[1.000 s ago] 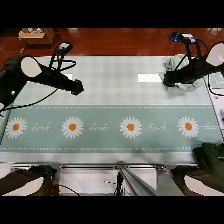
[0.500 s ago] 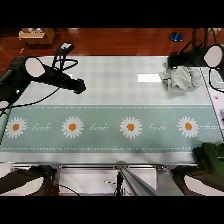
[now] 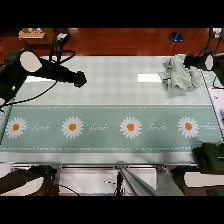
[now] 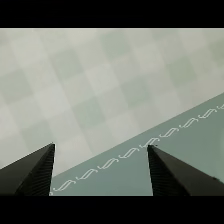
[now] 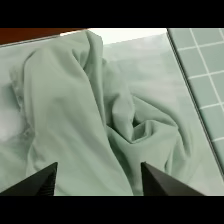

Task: Fold the shirts.

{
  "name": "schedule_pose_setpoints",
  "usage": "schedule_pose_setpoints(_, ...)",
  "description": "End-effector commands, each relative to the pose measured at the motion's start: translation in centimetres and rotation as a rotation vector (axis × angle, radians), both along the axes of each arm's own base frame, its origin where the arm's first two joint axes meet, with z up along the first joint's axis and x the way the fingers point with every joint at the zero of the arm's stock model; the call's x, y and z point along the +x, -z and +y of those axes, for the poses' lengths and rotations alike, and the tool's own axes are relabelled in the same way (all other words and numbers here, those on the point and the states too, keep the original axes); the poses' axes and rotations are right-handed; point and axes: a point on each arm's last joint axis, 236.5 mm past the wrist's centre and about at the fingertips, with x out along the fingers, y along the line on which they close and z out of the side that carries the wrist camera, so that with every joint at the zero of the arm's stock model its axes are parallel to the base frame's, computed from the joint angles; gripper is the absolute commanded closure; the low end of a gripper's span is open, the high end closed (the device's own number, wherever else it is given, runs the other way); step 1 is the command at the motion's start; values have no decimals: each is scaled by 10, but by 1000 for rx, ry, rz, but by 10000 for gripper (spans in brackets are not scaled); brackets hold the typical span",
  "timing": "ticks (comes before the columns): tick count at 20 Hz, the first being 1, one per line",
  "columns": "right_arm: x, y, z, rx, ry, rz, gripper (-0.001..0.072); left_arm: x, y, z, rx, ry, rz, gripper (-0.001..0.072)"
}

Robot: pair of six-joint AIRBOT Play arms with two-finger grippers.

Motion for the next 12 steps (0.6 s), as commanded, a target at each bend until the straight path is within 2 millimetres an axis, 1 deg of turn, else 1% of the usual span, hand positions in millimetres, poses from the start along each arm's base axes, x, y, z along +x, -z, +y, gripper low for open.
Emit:
schedule_pose_setpoints(1,6,50,-19,55,39,40,122,-4,-3,0,2,7,16,-13)
schedule_pose_setpoints(4,2,98,-17,61,29,126,123,-9,0,0,-7,-16,55,-13)
schedule_pose_setpoints(6,-1,122,-15,79,33,166,136,-10,0,-1,-12,-19,60,-13)
schedule_pose_setpoints(7,-2,131,-13,95,37,179,250,-10,-1,-1,-15,-19,61,-13)
schedule_pose_setpoints(8,-3,135,-11,97,30,188,511,-10,-1,-2,-19,-19,62,-13)
schedule_pose_setpoints(9,-2,133,-11,90,16,188,687,-11,-1,-3,-24,-19,63,-13)
schedule_pose_setpoints(10,2,120,-12,61,-15,165,687,-12,-2,-5,-33,-17,66,-13)
schedule_pose_setpoints(11,8,97,-12,32,-42,122,687,-11,-6,-7,-45,-17,62,-13)
schedule_pose_setpoints(12,15,62,-12,5,-62,50,687,-11,-14,-11,-69,-15,53,-13)
